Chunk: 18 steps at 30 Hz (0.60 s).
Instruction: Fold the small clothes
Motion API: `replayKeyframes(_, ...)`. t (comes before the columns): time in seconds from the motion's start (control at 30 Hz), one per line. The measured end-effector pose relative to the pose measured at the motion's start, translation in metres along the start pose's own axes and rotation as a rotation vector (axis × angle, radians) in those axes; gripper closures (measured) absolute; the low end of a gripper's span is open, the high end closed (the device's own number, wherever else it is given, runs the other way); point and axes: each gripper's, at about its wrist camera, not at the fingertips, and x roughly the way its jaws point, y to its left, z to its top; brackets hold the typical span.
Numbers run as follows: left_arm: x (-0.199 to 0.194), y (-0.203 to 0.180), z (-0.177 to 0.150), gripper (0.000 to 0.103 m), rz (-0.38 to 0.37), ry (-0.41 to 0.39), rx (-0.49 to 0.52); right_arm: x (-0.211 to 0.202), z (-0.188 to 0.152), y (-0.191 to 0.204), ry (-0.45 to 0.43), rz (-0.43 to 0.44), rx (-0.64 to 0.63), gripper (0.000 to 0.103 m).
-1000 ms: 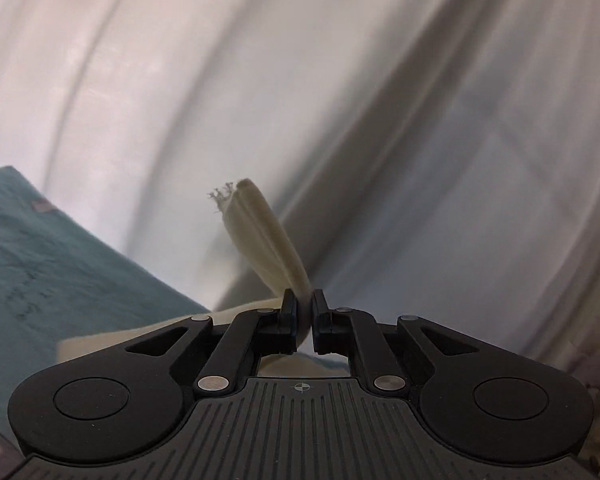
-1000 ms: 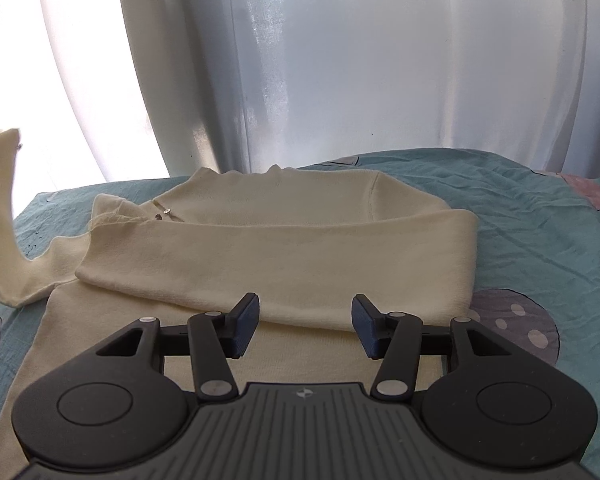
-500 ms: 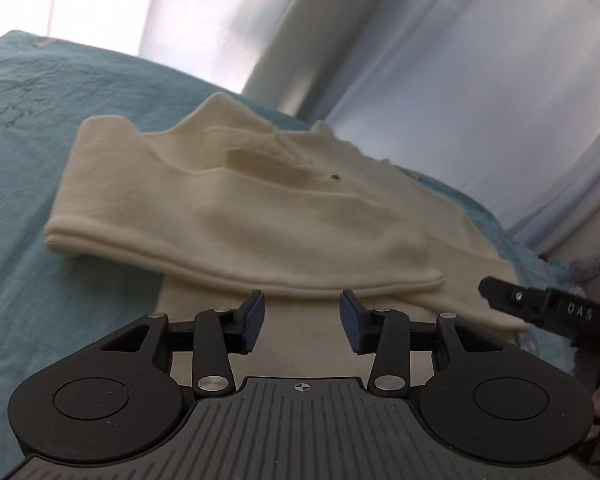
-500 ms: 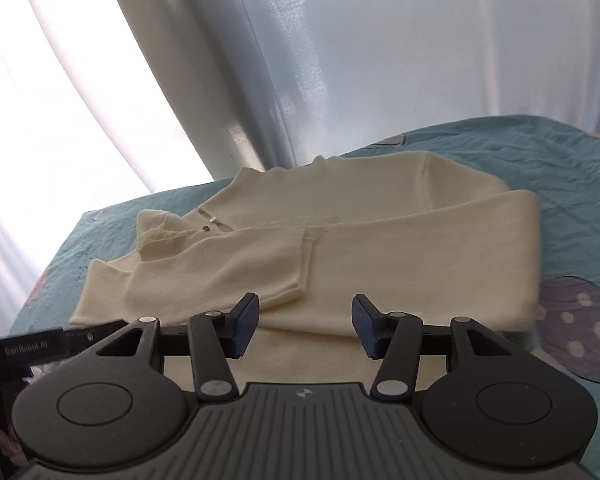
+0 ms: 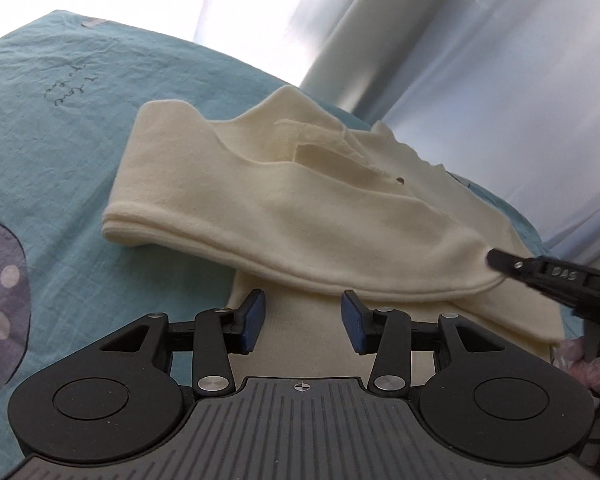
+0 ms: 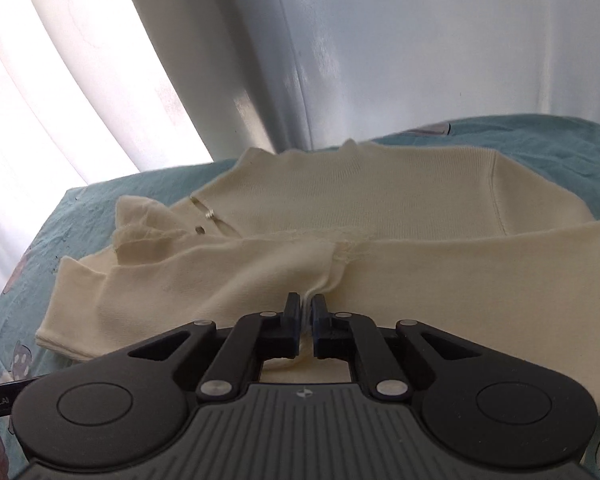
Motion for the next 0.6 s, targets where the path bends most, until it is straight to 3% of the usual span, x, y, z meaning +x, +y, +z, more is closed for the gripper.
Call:
replayKeyframes(0.13, 0.002, -0.002, 0.006, 0.056, 0.031, -0.017, 0.015, -0.056, 0.012, -0.013, -0.211, 0.035, 0.077, 0.103)
replayKeyframes(0.23, 0.006, -0.003, 0.011, 0.056, 0.05, -0.03, 0.018, -0.086, 0.01, -0.037, -0.288, -0.054, 0.118, 0.103)
replayKeyframes(0.3, 0.01, -0.004, 0.014, 0.056, 0.068, -0.039, 0.03, -0.092, 0.003, -0.056, -0.279, -0.109, 0.153, 0.103)
replayKeyframes(0.43, 0.014, -0.006, 0.018, 0.055, 0.086, -0.043, 0.033, -0.08, -0.014, -0.083, -0.146, -0.184, 0.166, 0.097)
replayKeyframes(0.5, 0.015, -0.006, 0.019, 0.054, 0.086, -0.041, 0.031, -0.072, -0.02, -0.091, -0.095, -0.174, 0.204, 0.084)
replayKeyframes(0.53, 0.015, -0.006, 0.019, 0.054, 0.087, -0.041, 0.032, -0.069, -0.023, -0.094, -0.086, -0.175, 0.212, 0.068)
replayKeyframes(0.57, 0.015, -0.006, 0.019, 0.053, 0.088, -0.039, 0.033, -0.067, -0.024, -0.095, -0.08, -0.185, 0.201, 0.059)
replayKeyframes(0.6, 0.015, -0.006, 0.019, 0.053, 0.089, -0.039, 0.034, -0.063, -0.025, -0.095, -0.071, -0.191, 0.185, 0.059)
